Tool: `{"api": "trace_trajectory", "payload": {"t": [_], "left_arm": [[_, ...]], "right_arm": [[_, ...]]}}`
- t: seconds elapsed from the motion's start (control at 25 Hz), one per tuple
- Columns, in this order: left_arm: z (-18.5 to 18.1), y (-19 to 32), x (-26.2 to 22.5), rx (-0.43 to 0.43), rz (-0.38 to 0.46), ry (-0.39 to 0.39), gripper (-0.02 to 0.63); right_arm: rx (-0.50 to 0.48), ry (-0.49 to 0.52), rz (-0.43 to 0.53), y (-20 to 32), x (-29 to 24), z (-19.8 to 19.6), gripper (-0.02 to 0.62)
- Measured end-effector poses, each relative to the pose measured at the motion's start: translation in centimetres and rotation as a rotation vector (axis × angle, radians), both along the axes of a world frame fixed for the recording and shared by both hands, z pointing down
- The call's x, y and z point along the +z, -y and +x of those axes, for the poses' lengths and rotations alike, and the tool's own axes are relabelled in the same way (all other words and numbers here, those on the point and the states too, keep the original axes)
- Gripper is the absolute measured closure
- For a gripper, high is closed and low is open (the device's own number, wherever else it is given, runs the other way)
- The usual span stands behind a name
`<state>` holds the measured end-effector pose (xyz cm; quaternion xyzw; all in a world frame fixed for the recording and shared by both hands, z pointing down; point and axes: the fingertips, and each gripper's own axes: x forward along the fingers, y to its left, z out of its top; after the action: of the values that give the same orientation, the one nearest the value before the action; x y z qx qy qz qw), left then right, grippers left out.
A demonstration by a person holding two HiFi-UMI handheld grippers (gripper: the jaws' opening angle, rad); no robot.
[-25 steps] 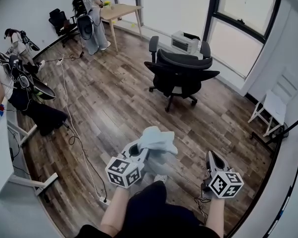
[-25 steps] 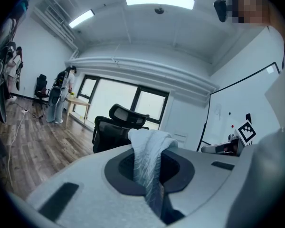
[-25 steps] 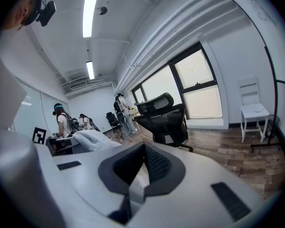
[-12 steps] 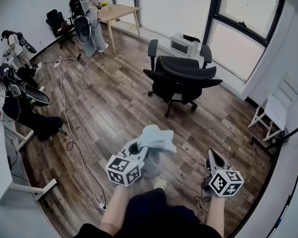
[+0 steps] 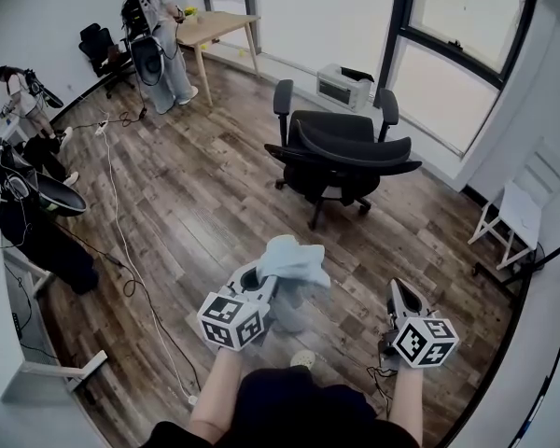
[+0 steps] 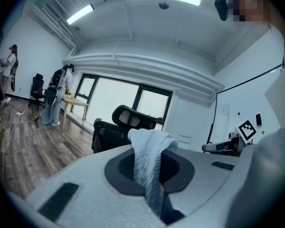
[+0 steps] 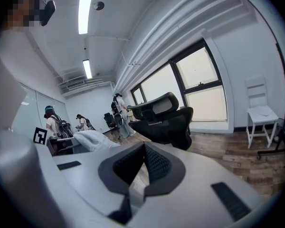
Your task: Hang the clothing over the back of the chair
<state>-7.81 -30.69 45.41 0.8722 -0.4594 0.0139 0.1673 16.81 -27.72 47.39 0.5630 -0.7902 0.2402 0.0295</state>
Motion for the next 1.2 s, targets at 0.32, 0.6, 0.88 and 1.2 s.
{"api": "trace_trajectory", "payload": {"t": [0.32,0.6,0.88,1.2], "left_arm": [[-0.4,2.6,0.9,0.019,-0.002,0.001,0.589],[-0.7,1.6,1.9,0.019,-0.034,0.004,0.589],[-0.1,2.1,1.2,0.024,-0.011,0.009,0.589],[1.7,5.1,-0.7,0.030,0.013,0.017,0.589]], "right_arm": [[0.005,-0.003,0.009,2.7,0.4,-0.6,0.595],[-0.003,0.029,-0.019,1.9,0.8,-1.1,0.595],[-0.018,0.067,-0.024,2.1,1.2,-0.8,0.595],[-0.035,0.077,0.016,5.7,-0.8,0.3,0.595]]}}
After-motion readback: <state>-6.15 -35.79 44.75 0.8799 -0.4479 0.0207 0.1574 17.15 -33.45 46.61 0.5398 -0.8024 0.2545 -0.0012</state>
